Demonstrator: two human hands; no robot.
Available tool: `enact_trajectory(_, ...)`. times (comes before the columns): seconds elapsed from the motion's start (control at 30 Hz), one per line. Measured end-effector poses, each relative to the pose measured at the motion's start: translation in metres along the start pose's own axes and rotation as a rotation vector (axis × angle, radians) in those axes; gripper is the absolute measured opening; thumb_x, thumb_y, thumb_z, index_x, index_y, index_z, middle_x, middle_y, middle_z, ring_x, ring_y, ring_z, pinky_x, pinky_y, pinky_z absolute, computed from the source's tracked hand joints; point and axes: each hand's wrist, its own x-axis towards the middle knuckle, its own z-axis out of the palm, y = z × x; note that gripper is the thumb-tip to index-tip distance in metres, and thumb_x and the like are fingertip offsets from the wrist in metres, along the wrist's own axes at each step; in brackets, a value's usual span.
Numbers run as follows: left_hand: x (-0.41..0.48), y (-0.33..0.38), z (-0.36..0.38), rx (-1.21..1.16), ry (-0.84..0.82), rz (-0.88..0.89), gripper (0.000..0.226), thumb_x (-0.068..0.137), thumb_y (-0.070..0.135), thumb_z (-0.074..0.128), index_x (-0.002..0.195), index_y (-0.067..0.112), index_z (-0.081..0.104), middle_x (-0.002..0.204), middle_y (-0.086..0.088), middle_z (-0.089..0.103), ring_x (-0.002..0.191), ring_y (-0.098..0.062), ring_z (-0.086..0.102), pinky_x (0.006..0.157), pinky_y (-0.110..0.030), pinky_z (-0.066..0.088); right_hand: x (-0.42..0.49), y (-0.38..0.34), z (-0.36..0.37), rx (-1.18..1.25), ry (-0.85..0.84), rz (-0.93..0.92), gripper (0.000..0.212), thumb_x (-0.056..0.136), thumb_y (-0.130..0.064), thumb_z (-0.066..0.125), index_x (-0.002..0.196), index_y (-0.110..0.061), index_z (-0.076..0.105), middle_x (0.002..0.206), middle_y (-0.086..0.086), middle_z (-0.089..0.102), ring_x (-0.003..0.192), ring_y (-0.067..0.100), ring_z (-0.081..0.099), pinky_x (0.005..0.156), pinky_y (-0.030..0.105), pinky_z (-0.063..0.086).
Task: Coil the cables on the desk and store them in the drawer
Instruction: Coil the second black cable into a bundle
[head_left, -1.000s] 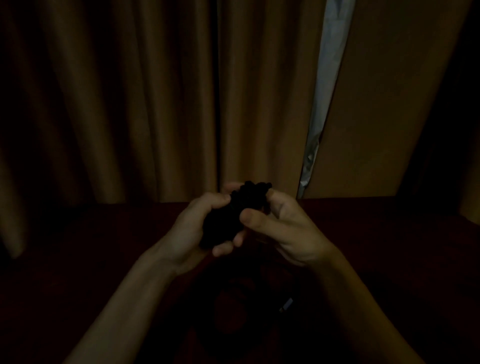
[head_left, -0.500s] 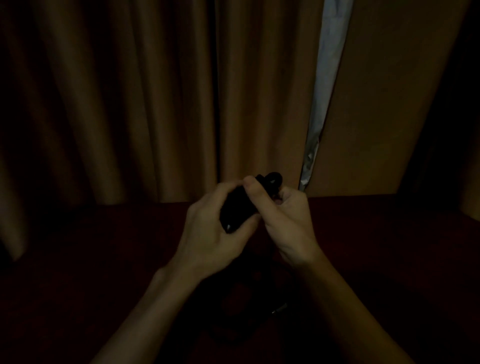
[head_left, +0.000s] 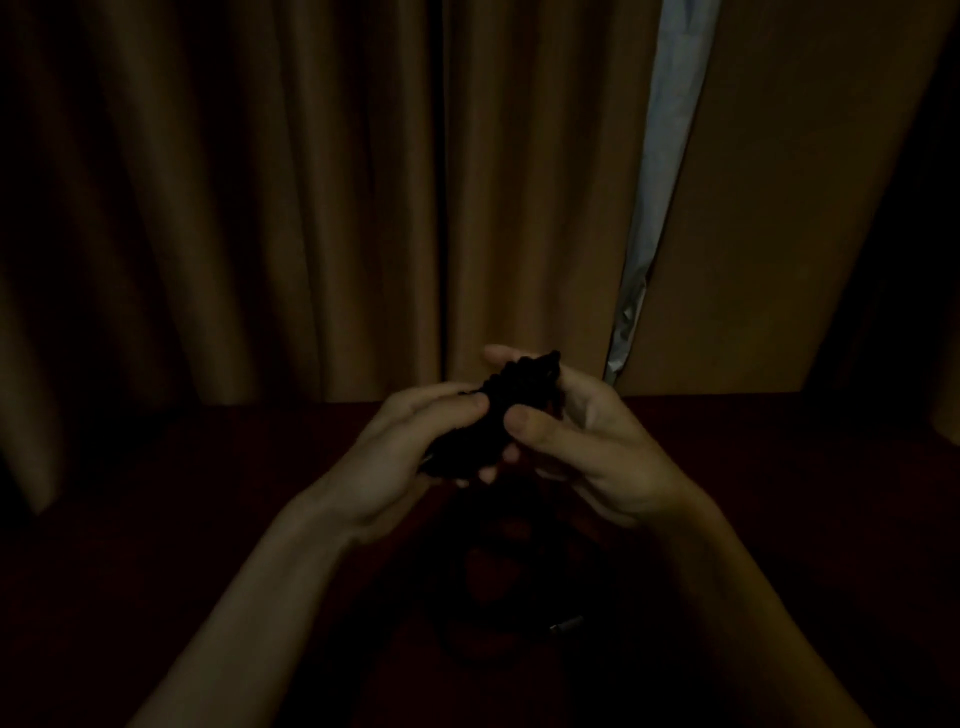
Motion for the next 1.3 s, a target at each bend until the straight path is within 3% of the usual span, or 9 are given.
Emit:
enact_trajectory(0.13,0.001,-0.001,0.0,0.051,-0.066,-0.07,0.039,0.09,0.036,0.05,0.103,0.006,0.072,0.095,-0.016,0.075,0.076,-0.023,0.067,0.063,-0.026,0.048,-0.001,0.002,-0.001,-0.085,-0.039,-0.058,0.021,0.094,-0.011,0.066,0.104,0.008,0.064,0.071,0.017,0.066,0.067,0.035,0.065,0.062,0.046,0.056)
enact_trajectory(0.3,0.002,-0.008,0.004,0.324,0.129,0.134,0.044,0.082,0.018,0.074,0.125,0.02,0.064,0.106,-0.001,0.074,0.084,-0.018,0.074,0.064,-0.025,0.055,0.005,0.006,0.007,-0.092,0.224,-0.117,0.023,0.081,-0.013,0.076,0.096,0.003,0.072,0.092,0.018,0.076,0.081,0.023,0.073,0.065,0.03,0.058)
enact_trajectory(0.37,0.002,-0.012,0.007,0.499,0.138,0.252,0.049,0.081,0.009,0.076,0.125,0.025,0.061,0.101,0.005,0.073,0.078,-0.015,0.072,0.062,-0.029,0.056,0.005,0.004,0.013,-0.047,0.308,-0.111,0.02,0.085,-0.014,0.074,0.091,0.005,0.07,0.077,0.01,0.075,0.068,0.011,0.071,0.056,0.02,0.053)
enact_trajectory(0.47,0.004,-0.018,0.011,0.819,0.267,0.455,0.057,0.076,0.023,0.088,0.126,0.024,0.061,0.103,0.018,0.07,0.09,0.004,0.066,0.072,-0.012,0.05,0.007,0.006,0.018,-0.024,0.398,-0.097,0.019,0.091,-0.013,0.07,0.077,-0.002,0.064,0.051,-0.009,0.061,0.042,-0.001,0.057,0.041,0.009,0.039)
enact_trajectory(0.63,0.009,-0.03,0.009,1.014,0.336,0.671,0.052,0.088,0.039,0.073,0.133,0.02,0.058,0.112,0.007,0.07,0.096,-0.003,0.065,0.077,-0.021,0.053,0.008,0.006,0.021,-0.034,0.413,-0.033,0.027,0.096,-0.026,0.065,0.077,-0.008,0.06,0.052,-0.01,0.06,0.043,-0.001,0.056,0.04,0.011,0.038)
enact_trajectory(0.9,0.007,-0.02,0.002,0.524,0.558,0.431,0.009,0.097,0.027,0.065,0.102,0.029,0.071,0.079,0.009,0.072,0.07,-0.011,0.067,0.056,-0.025,0.05,0.012,0.016,0.019,-0.014,0.129,0.089,0.053,0.094,-0.044,0.055,0.132,-0.008,0.056,0.071,-0.008,0.044,0.049,0.004,0.027,0.045,0.018,0.024)
enact_trajectory(1.03,0.007,-0.005,0.012,0.051,0.41,0.117,0.025,0.102,0.022,0.052,0.088,0.016,0.072,0.069,0.003,0.068,0.056,-0.007,0.057,0.052,-0.023,0.041,0.011,0.014,0.012,0.1,0.095,0.035,0.046,0.092,-0.036,0.07,0.131,-0.014,0.057,0.076,-0.003,0.057,0.044,0.002,0.028,0.045,0.022,0.014)
enact_trajectory(1.13,0.006,-0.003,0.01,-0.168,0.172,-0.078,0.033,0.102,0.034,0.047,0.111,0.011,0.068,0.072,-0.008,0.063,0.052,-0.013,0.047,0.052,-0.027,0.033,0.008,0.01,0.005,0.124,0.006,0.057,0.042,0.088,-0.031,0.077,0.124,-0.013,0.064,0.072,0.004,0.057,0.039,0.0,0.032,0.043,0.021,0.014)
enact_trajectory(1.3,0.006,-0.005,0.014,0.099,0.217,-0.064,0.037,0.106,0.035,0.042,0.105,0.013,0.072,0.084,-0.008,0.074,0.069,-0.019,0.066,0.06,-0.028,0.046,0.004,0.007,0.008,-0.034,0.113,-0.004,0.028,0.083,-0.028,0.072,0.092,-0.002,0.067,0.058,0.003,0.057,0.039,0.002,0.047,0.038,0.015,0.028)
